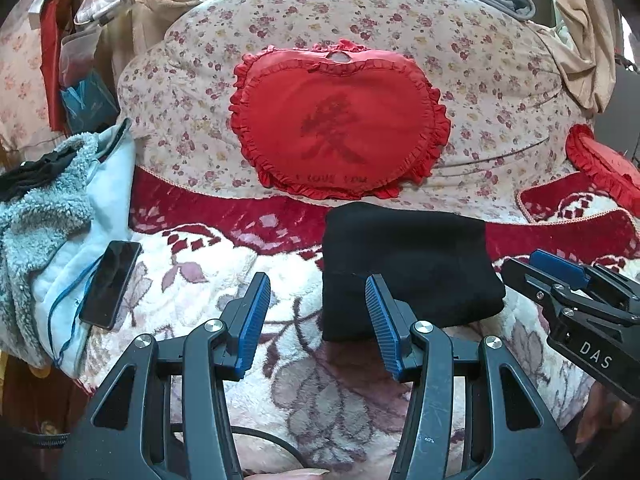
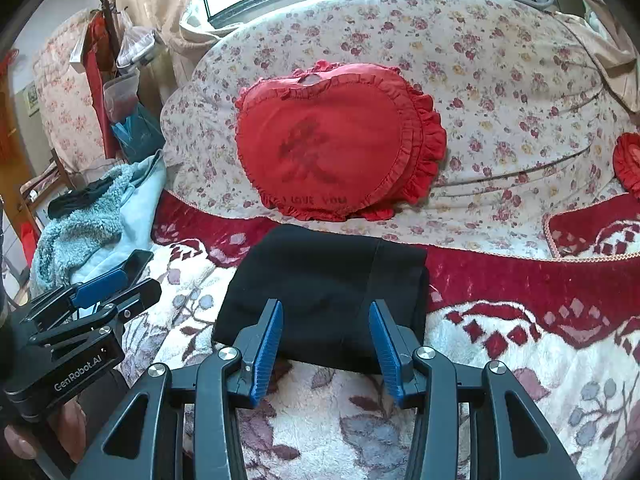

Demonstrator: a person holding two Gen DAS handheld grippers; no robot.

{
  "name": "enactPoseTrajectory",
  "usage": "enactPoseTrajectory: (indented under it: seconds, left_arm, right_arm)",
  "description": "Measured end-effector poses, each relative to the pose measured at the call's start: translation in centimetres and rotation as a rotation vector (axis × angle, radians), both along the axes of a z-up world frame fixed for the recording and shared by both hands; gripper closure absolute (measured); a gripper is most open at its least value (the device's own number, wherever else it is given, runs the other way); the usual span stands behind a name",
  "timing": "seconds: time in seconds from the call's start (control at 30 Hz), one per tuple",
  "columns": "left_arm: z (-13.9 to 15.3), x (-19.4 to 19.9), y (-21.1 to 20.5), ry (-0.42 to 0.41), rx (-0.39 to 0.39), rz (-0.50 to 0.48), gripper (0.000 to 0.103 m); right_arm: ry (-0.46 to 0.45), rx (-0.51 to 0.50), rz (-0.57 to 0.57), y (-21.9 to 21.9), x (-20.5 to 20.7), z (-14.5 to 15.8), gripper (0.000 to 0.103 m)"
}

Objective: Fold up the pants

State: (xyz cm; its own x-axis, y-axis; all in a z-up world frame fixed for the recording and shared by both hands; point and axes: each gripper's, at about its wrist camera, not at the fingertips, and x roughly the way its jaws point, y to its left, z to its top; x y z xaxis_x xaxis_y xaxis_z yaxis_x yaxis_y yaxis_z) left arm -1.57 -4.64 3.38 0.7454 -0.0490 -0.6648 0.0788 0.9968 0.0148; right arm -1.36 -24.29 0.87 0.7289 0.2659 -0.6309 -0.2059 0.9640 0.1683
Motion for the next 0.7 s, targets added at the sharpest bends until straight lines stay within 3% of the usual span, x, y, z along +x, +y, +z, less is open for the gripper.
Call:
enactPoseTrajectory:
  seconds: [0.7]
  left_arm:
    - [-0.77,0.30,-0.33,0.023,-0.005,-0.015,0.054]
  right_arm:
    - [0.024,0.003,-0.003,0.42,0.34,-0.85,0.060]
